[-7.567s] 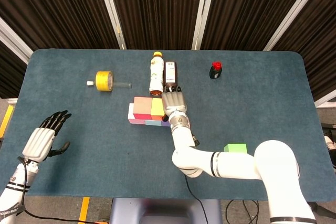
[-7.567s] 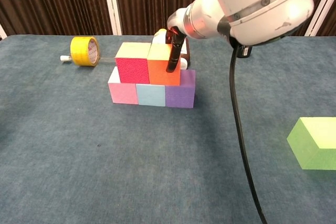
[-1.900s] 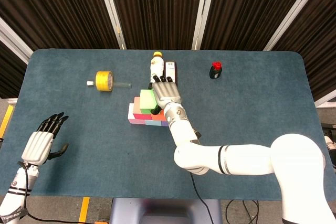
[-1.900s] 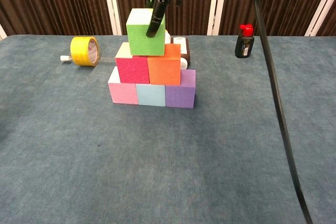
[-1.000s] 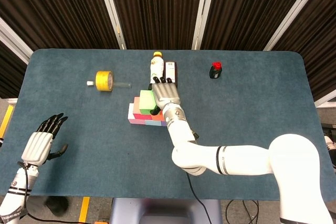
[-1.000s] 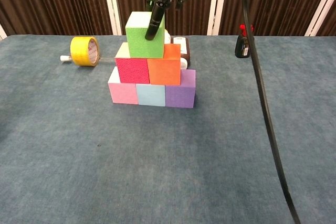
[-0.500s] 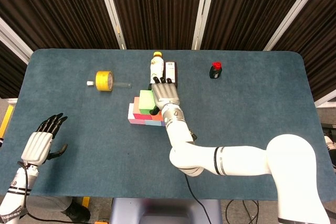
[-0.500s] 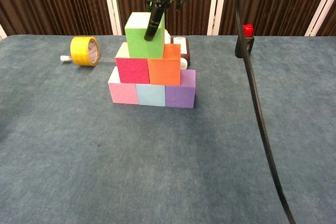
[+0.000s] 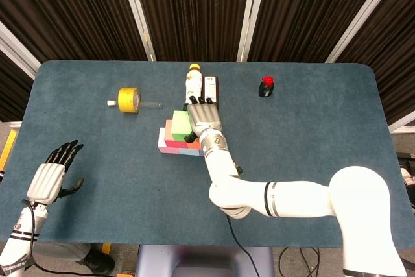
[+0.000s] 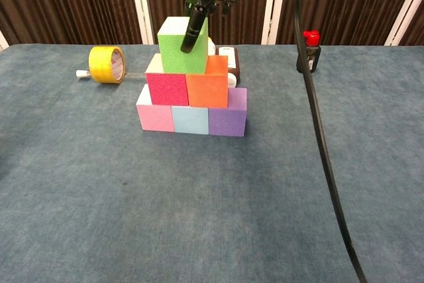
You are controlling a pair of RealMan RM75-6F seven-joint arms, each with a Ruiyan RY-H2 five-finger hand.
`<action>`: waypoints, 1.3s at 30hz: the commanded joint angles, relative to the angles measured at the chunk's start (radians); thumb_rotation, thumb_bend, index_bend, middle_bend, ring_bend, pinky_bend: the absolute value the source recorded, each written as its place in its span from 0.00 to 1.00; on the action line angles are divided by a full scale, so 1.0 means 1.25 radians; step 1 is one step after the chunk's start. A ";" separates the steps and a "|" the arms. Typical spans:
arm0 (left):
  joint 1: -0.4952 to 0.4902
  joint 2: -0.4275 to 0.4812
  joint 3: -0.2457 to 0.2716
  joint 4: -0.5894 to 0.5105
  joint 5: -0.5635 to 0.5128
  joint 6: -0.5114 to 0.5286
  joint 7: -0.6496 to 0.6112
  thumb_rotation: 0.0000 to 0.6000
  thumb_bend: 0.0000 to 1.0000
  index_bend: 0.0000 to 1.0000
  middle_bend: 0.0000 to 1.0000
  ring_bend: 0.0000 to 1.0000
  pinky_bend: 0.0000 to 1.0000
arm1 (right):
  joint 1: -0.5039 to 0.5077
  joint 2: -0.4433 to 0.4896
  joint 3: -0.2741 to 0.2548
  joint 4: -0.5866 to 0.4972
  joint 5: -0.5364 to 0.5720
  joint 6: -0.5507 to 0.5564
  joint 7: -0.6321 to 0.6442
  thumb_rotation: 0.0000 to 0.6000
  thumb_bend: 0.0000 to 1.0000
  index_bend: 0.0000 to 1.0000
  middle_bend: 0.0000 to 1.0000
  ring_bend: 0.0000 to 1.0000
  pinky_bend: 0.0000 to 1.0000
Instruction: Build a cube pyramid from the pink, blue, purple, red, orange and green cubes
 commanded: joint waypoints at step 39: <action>0.082 0.060 -0.016 -0.099 -0.028 0.126 0.099 1.00 0.34 0.07 0.02 0.00 0.13 | -0.918 0.400 -0.293 -0.135 -1.291 0.112 0.846 1.00 0.32 0.05 0.07 0.00 0.10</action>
